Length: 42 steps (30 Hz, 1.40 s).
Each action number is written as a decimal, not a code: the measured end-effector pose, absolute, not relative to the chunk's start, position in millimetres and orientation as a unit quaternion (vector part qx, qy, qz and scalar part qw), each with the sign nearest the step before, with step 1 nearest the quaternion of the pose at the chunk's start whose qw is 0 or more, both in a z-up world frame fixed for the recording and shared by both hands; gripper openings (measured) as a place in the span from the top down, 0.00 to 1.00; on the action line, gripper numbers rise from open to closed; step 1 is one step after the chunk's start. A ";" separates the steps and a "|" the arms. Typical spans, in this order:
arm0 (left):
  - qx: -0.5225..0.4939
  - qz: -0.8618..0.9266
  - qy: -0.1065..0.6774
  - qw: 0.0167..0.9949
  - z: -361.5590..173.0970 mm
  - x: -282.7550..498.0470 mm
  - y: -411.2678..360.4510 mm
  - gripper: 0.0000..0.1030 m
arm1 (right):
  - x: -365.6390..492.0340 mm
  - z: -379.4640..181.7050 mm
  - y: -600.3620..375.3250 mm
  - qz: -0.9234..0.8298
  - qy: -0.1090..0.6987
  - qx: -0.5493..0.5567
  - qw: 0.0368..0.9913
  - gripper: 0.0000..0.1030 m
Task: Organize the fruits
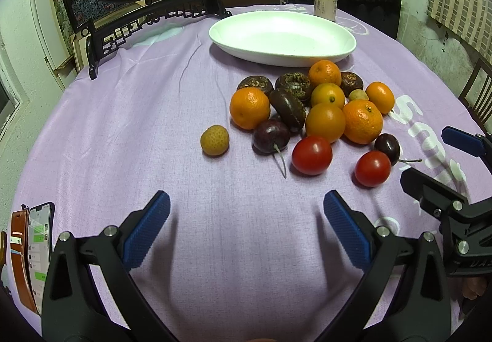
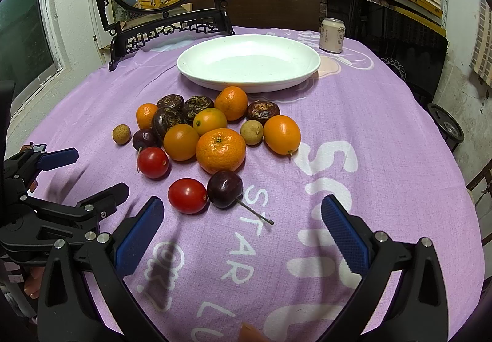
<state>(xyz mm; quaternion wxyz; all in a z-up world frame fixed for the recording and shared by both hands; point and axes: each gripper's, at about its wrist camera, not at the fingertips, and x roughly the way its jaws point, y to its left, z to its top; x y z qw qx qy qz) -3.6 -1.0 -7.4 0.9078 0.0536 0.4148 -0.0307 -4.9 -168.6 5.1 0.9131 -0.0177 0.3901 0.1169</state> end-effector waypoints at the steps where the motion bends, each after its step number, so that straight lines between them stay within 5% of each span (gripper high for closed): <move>1: 0.054 -0.030 0.415 0.908 -9.5 -2.9 -1.0 0.02 | -4.8 5.0 -168.9 0.117 0.390 -0.018 0.913 0.01; 42: 0.031 -0.035 0.471 0.881 -21.0 10.2 7.2 0.02 | 8.6 -25.0 -157.8 0.110 0.477 -0.046 0.871 0.01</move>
